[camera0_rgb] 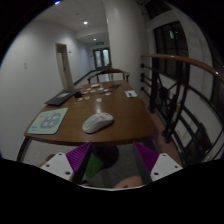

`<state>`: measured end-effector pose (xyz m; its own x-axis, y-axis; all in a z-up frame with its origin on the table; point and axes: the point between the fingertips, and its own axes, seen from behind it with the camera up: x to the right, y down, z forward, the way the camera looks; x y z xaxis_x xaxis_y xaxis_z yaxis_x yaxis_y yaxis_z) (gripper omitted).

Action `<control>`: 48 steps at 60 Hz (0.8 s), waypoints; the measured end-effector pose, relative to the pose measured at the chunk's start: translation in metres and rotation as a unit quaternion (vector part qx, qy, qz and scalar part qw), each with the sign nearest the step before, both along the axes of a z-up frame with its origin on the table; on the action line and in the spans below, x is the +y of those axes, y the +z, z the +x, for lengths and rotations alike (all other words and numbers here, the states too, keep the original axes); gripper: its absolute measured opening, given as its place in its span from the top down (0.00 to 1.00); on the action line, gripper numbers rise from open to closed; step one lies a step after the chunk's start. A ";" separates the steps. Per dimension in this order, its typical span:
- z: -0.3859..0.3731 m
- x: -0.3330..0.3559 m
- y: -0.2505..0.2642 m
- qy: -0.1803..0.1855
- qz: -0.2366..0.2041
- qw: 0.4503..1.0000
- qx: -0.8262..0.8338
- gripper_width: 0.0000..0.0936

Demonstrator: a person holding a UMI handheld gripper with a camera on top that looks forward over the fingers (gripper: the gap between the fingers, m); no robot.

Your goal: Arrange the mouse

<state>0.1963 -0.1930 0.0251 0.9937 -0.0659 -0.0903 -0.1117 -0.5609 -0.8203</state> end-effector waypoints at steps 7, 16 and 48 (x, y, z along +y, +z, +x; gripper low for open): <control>-0.040 0.031 -0.015 0.049 0.004 0.999 0.011 0.12; -0.072 0.080 -0.036 0.082 0.006 0.997 -0.010 0.12; -0.066 0.203 -0.041 -0.049 0.034 0.997 -0.053 0.56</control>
